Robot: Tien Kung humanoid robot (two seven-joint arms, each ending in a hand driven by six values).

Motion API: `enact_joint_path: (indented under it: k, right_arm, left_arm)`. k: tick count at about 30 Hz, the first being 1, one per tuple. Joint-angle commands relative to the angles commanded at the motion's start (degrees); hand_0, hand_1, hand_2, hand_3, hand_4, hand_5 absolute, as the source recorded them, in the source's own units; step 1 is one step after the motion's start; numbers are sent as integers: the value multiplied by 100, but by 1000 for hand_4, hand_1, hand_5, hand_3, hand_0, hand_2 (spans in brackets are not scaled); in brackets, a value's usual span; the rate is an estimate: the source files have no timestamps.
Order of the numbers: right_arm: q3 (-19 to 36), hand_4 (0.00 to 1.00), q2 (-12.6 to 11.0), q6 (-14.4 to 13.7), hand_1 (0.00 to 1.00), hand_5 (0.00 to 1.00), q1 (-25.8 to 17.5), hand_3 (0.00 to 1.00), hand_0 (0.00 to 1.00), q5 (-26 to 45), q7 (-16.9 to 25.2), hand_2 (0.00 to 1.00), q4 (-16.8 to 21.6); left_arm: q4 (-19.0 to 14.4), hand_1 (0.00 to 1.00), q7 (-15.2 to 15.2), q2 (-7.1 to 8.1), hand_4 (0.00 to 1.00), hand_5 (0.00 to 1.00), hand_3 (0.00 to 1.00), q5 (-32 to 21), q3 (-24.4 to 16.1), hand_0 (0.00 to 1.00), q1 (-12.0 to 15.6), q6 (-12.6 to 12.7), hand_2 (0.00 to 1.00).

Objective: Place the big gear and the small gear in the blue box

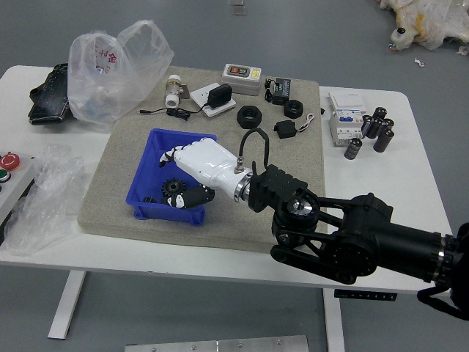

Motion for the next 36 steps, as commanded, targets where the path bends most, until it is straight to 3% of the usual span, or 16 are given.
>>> enact_joint_path:
  k: [6, 9, 10, 15, 16, 21, 22, 27, 28, 33, 34, 36]
  right_arm:
    - [875, 843, -379, -420, 581, 565, -581, 733, 339, 671, 489, 717, 393]
    - [1368, 843, -522, -497, 581, 565, -937, 733, 339, 1116, 820, 717, 437]
    - [1524, 830, -571, -494, 655, 557, -1061, 730, 540, 1261, 933, 711, 455]
    - [2310, 830, -822, -344, 655, 557, -1717, 730, 540, 2000, 1485, 711, 597]
    - [2480, 834, -895, -296, 726, 557, -1882, 719, 777, 2168, 1625, 724, 651]
    - [3133, 834, -1123, -58, 726, 557, -2626, 719, 777, 2954, 2176, 724, 820]
    - [3249, 868, -1129, 11, 752, 631, -2783, 731, 829, 3145, 2298, 734, 819]
    - [3529, 868, -1018, 319, 752, 631, -3382, 731, 829, 3994, 2796, 734, 754]
    - [3534, 959, -989, 397, 782, 913, -3443, 751, 878, 4165, 2841, 769, 752]
    - [3370, 959, -923, 706, 782, 913, -3437, 751, 878, 4810, 2865, 769, 821]
    - [3353, 998, -912, 733, 798, 998, -3421, 770, 911, 4931, 2873, 793, 831]
    - [3341, 998, -897, 762, 798, 998, -3398, 770, 911, 5124, 2890, 793, 833]
  left_arm:
    - [2, 518, -5, 10, 658, 153, 642, -20, 10, 573, 6, 5, 532]
    - [5, 518, -14, 6, 658, 153, 642, -31, 21, 573, 4, 6, 532]
    - [6, 517, -21, 2, 658, 153, 642, -42, 31, 573, 5, 7, 531]
    - [10, 517, -31, -3, 658, 153, 642, -41, 41, 573, 18, 0, 531]
    - [11, 517, -34, 1, 658, 153, 642, -41, 43, 573, 23, -2, 532]
    - [16, 517, -43, 28, 658, 153, 642, -42, 49, 573, 35, -5, 532]
    - [18, 518, -48, 30, 658, 153, 642, -52, 55, 573, 37, -4, 532]
    - [21, 518, -67, 0, 658, 153, 642, -99, 82, 573, 47, 4, 532]
    - [21, 523, -70, -9, 658, 152, 642, -105, 87, 573, 46, 4, 532]
    - [33, 523, -127, -26, 658, 152, 642, -174, 169, 573, 9, 6, 532]
    - [39, 524, -154, -24, 658, 153, 642, -214, 214, 573, -1, 9, 532]
    - [51, 524, -217, -20, 658, 153, 642, -309, 319, 573, -14, 13, 532]
